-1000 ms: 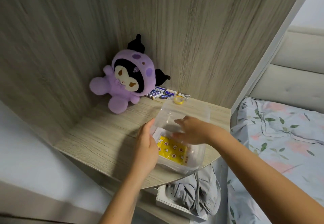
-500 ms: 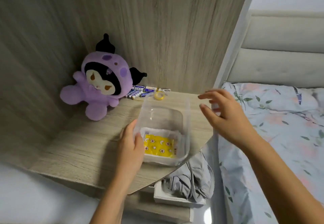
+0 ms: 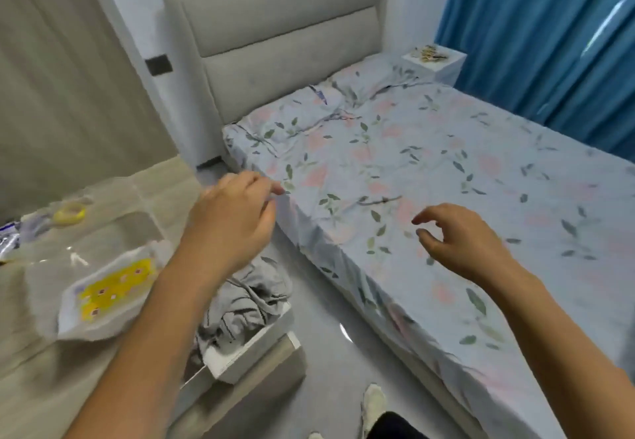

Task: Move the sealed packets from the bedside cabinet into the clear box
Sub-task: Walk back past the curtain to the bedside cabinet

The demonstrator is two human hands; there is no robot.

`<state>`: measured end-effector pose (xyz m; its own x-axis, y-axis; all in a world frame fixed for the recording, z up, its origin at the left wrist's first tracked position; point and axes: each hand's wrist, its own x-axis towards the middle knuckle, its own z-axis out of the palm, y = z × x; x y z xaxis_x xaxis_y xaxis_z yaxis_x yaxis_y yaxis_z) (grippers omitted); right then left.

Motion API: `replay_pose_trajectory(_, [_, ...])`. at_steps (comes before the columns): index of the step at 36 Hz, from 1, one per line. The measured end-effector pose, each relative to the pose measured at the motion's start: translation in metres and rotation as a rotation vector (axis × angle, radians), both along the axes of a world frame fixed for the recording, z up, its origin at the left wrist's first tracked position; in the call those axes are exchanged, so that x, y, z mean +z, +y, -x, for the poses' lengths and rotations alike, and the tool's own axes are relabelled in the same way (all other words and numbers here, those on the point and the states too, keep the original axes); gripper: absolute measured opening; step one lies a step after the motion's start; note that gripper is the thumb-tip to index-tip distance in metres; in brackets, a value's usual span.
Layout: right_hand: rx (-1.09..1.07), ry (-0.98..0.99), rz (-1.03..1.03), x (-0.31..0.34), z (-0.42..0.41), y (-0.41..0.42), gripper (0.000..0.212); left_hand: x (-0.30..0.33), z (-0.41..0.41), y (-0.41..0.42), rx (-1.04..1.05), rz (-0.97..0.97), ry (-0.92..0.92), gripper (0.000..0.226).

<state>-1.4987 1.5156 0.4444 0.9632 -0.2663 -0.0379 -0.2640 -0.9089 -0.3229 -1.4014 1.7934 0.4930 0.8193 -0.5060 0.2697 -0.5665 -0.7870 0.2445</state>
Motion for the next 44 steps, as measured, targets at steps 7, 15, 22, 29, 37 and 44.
replay_pose_trajectory(7, [-0.371,0.12,0.063,0.011,0.153,-0.112,0.029,-0.02,0.045,-0.173,-0.489,-0.253,0.083,0.033])
replay_pose_trajectory(15, [-0.709,0.175,0.043,0.02,0.343,-0.223,0.032,-0.038,0.182,-0.373,-0.824,-0.357,0.07,0.034])
replay_pose_trajectory(22, [-0.855,0.183,0.038,0.023,0.48,-0.317,0.029,-0.044,0.315,-0.53,-0.974,-0.33,0.134,0.034])
replay_pose_trajectory(29, [-0.897,0.227,-0.083,0.028,0.548,-0.396,0.033,-0.047,0.385,-0.638,-1.019,-0.405,0.195,0.034])
replay_pose_trajectory(37, [-0.965,0.276,-0.054,0.009,0.586,-0.479,0.037,-0.053,0.421,-0.742,-1.046,-0.521,0.317,0.037])
replay_pose_trajectory(44, [-0.976,0.26,-0.093,-0.009,0.586,-0.575,0.041,-0.069,0.414,-0.857,-0.997,-0.483,0.303,0.033])
